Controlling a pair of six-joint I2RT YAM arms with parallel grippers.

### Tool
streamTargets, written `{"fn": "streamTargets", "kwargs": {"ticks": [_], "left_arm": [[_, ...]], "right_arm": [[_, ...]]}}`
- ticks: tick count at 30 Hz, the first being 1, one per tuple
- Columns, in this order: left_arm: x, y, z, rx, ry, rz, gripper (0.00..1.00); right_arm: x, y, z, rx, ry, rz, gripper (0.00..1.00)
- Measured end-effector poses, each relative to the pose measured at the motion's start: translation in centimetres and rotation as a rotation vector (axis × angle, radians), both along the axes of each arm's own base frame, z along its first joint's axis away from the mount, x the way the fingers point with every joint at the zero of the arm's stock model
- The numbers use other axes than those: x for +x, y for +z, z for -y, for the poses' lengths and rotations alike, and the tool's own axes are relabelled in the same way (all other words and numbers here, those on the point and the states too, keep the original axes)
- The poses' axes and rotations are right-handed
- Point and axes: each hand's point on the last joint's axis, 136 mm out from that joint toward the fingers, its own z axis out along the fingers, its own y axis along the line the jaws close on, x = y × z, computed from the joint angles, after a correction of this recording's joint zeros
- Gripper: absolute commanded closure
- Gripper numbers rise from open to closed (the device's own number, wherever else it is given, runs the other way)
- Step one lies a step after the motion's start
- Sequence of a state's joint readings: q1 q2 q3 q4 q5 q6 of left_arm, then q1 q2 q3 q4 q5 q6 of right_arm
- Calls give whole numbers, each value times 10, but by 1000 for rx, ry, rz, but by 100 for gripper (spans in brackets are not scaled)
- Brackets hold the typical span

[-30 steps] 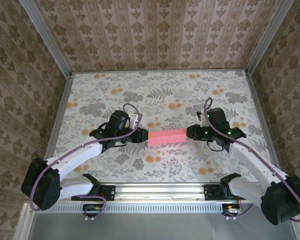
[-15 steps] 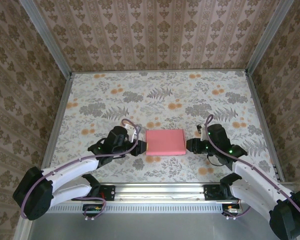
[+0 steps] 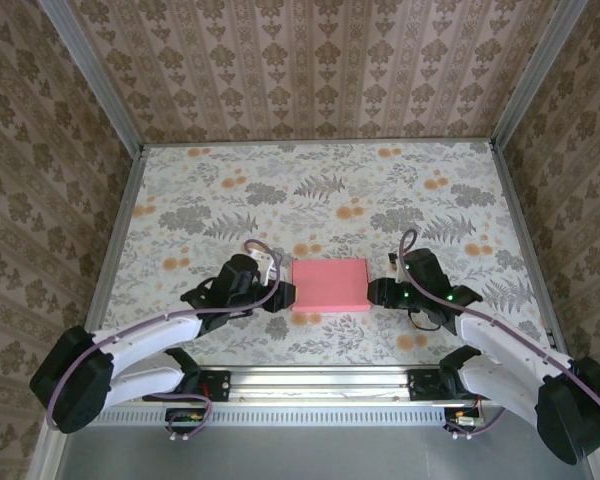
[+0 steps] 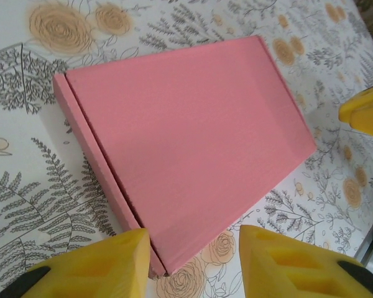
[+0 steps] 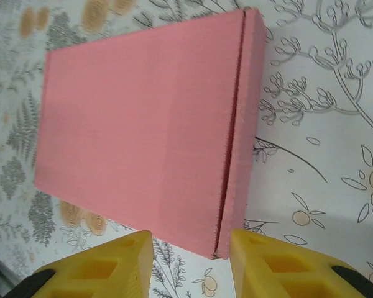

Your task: Fold the paper box

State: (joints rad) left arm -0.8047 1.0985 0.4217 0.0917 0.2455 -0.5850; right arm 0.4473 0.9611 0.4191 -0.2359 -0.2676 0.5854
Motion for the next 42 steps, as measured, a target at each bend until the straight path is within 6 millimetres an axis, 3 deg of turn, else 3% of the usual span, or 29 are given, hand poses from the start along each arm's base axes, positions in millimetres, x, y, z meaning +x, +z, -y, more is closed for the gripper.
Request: {"fn": "streamTargets", "kwargs": {"ticks": [13, 18, 25, 30, 35, 37, 38, 41, 42], "left_arm": [[20, -25, 5, 52, 100, -174, 57], [30, -37, 5, 57, 122, -234, 57], [59, -35, 9, 26, 156, -242, 58], [83, -33, 10, 19, 179, -242, 58], [98, -26, 8, 16, 172, -204, 44], [105, -23, 2, 22, 178, -187, 37], [108, -21, -1, 23, 182, -178, 32], [116, -11, -14, 30, 197, -139, 1], [118, -5, -19, 29, 204, -120, 0]], "right_arm": [[-1, -24, -11, -46, -33, -118, 63], [6, -24, -17, -44, -39, -110, 65], [16, -25, -22, -55, -56, -108, 65], [27, -23, -26, -67, -71, -96, 59], [43, -14, -20, -111, -116, -47, 53], [49, -9, -16, -131, -136, -20, 45], [51, -6, -14, -139, -144, -9, 41], [55, 7, -6, -162, -163, 42, 23], [56, 12, -3, -170, -168, 61, 18]]}}
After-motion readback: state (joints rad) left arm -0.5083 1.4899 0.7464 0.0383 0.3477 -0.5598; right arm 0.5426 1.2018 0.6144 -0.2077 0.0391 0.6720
